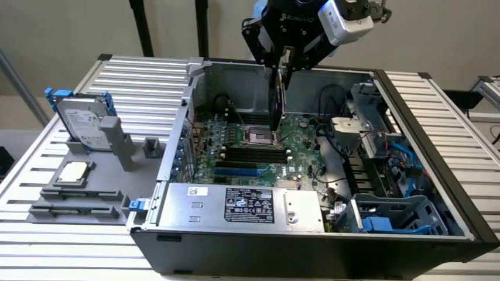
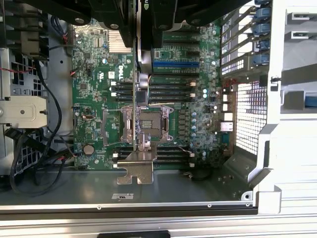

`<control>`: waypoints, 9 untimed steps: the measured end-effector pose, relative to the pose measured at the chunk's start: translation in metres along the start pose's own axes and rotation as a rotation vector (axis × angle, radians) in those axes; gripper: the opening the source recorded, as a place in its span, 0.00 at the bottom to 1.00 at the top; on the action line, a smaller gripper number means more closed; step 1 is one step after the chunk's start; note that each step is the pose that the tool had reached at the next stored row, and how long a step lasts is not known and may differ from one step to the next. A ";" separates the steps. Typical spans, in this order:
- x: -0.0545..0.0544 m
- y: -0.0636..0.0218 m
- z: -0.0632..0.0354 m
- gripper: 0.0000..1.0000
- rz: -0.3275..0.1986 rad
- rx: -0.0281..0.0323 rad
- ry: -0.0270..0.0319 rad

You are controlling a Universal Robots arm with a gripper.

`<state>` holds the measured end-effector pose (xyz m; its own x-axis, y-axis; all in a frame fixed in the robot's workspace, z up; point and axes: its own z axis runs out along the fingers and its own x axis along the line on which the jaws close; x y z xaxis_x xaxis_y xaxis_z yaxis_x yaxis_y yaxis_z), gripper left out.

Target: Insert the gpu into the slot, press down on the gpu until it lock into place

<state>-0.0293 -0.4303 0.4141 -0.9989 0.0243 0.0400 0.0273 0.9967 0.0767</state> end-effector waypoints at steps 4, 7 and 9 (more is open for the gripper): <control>0.000 0.0000 0.0000 0.26 0.000 0.0000 0.0000; 0.000 0.0000 0.0000 0.26 0.000 0.0000 0.0000; 0.000 0.0000 0.0000 0.26 0.000 -0.0001 0.0000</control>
<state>-0.0293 -0.4303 0.4140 -0.9989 0.0243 0.0399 0.0273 0.9967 0.0768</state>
